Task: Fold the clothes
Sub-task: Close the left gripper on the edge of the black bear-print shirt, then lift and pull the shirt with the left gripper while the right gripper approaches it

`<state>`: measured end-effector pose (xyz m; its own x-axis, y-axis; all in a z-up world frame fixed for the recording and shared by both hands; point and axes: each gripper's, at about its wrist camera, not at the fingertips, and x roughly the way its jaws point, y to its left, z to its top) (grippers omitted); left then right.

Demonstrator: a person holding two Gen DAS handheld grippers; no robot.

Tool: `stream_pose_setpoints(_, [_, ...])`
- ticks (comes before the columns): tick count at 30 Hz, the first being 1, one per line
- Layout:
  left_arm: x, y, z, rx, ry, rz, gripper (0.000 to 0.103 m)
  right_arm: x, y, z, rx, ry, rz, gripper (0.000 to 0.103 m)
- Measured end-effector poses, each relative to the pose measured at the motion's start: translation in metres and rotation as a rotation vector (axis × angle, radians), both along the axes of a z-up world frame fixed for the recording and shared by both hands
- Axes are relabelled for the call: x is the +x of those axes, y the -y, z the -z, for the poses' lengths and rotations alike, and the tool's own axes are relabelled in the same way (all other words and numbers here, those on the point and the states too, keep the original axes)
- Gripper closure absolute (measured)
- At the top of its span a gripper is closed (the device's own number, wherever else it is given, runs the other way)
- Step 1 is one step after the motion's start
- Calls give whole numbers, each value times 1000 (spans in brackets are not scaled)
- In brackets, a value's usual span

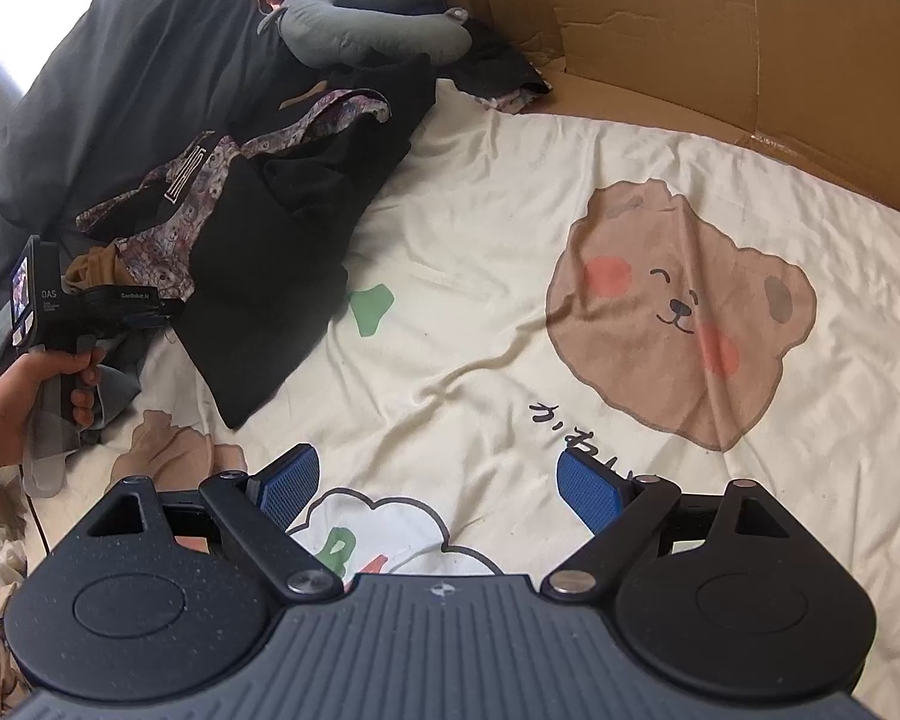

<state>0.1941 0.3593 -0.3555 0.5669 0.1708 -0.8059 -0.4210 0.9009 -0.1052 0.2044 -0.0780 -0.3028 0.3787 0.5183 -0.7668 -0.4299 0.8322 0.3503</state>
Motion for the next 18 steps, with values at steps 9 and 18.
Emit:
stream_pose_setpoints(9, [6,1,6,-31,23,33,70,-1,2,3,-7,-6,4,12])
stream_pose_setpoints(18, [6,6,2,-41,42,79,100,-1,5,5,-2,-13,19,13])
